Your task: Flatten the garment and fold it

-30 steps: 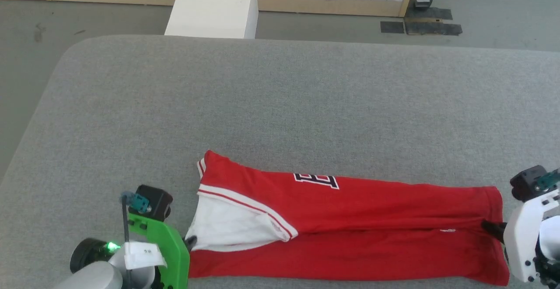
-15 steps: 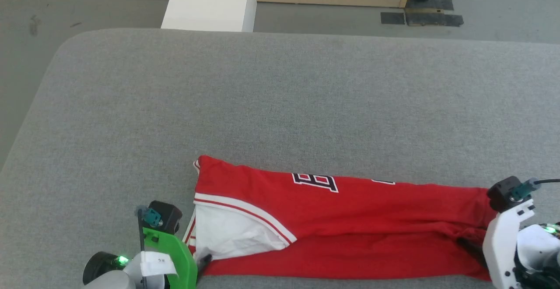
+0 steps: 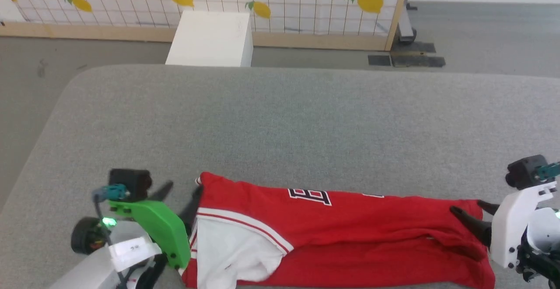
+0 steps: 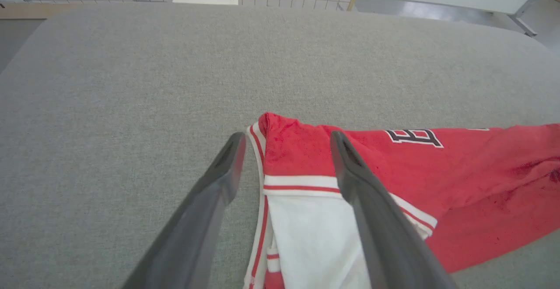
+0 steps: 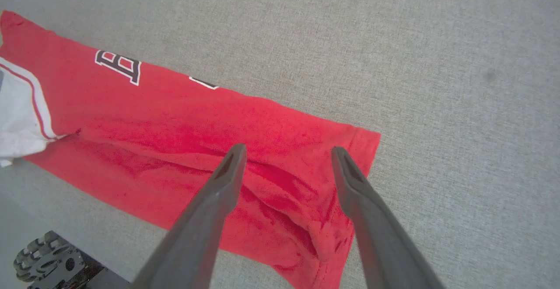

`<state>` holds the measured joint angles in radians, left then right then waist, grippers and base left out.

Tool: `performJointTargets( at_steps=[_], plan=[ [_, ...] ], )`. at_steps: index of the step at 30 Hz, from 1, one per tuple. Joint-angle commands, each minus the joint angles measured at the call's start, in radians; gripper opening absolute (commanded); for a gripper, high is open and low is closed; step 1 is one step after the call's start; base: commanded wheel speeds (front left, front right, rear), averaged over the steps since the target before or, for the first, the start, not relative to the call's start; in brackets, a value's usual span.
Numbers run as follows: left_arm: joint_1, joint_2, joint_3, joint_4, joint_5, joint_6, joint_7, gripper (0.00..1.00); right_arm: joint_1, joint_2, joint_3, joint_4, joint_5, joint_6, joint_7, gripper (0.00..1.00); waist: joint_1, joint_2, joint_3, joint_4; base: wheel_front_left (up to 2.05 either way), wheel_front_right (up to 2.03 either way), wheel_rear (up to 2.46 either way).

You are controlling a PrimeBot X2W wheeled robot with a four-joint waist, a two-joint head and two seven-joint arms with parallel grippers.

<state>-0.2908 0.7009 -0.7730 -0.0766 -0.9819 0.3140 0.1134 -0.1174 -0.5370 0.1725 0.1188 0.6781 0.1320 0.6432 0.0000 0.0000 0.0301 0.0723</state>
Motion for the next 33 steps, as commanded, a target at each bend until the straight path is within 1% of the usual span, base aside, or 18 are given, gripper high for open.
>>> performJointTargets(
  at_steps=[1, 4, 8, 10, 13, 15, 18, 22, 27, 33],
  plan=[
    [0.012, -0.01, 0.018, 0.005, 0.013, 0.013, -0.041, 1.0, 0.017, 0.019, -0.024, -0.013, -0.005, -0.001, 0.006, 1.0, 0.0, 0.0, -0.009, -0.002, 0.0, 0.0, 0.0],
    [0.032, -0.034, 0.069, 0.024, 0.022, 0.044, -0.148, 1.0, 0.039, 0.063, -0.093, -0.036, -0.026, -0.001, 0.017, 1.0, 0.0, 0.0, -0.013, -0.001, 0.0, 0.0, 0.0],
    [0.053, -0.053, 0.112, 0.044, 0.076, 0.079, -0.299, 1.0, 0.084, 0.136, -0.192, -0.058, -0.068, -0.001, 0.034, 1.0, 0.0, 0.0, -0.014, 0.004, 0.0, 0.0, 0.0],
    [0.064, -0.063, 0.13, 0.046, 0.115, 0.092, -0.346, 1.0, 0.109, 0.178, -0.241, -0.066, -0.095, -0.001, 0.044, 1.0, 0.0, 0.0, -0.013, 0.007, 0.0, 0.0, 0.0],
    [0.09, -0.085, 0.168, 0.031, 0.182, 0.107, -0.371, 1.0, 0.139, 0.241, -0.311, -0.071, -0.141, -0.001, 0.062, 1.0, 0.0, 0.0, -0.011, 0.012, 0.0, 0.0, 0.0],
    [0.106, -0.09, 0.183, 0.009, 0.273, 0.103, -0.374, 1.0, 0.152, 0.286, -0.362, -0.07, -0.175, -0.001, 0.073, 1.0, 0.0, 0.0, -0.007, 0.016, 0.0, 0.0, 0.0],
    [0.151, -0.116, 0.209, -0.029, 0.418, 0.087, -0.375, 1.0, 0.155, 0.354, -0.43, -0.058, -0.233, -0.001, 0.089, 1.0, 0.0, 0.0, 0.001, 0.02, 0.0, 0.0, 0.0],
    [0.213, -0.149, 0.234, -0.05, 0.563, 0.067, -0.375, 1.0, 0.139, 0.419, -0.507, -0.03, -0.294, -0.001, 0.106, 1.0, 0.0, 0.0, 0.014, 0.03, 0.0, 0.0, 0.0],
    [0.267, -0.188, 0.264, -0.054, 0.652, 0.035, -0.375, 1.0, 0.109, 0.46, -0.566, 0.012, -0.333, -0.001, 0.137, 1.0, 0.0, 0.0, 0.035, 0.045, 0.0, 0.0, 0.0],
    [0.286, -0.237, 0.304, -0.04, 0.695, -0.017, -0.375, 1.0, 0.091, 0.473, -0.587, 0.045, -0.369, -0.001, 0.152, 1.0, 0.0, 0.0, 0.064, 0.066, 0.0, 0.0, 0.0]
  ],
)
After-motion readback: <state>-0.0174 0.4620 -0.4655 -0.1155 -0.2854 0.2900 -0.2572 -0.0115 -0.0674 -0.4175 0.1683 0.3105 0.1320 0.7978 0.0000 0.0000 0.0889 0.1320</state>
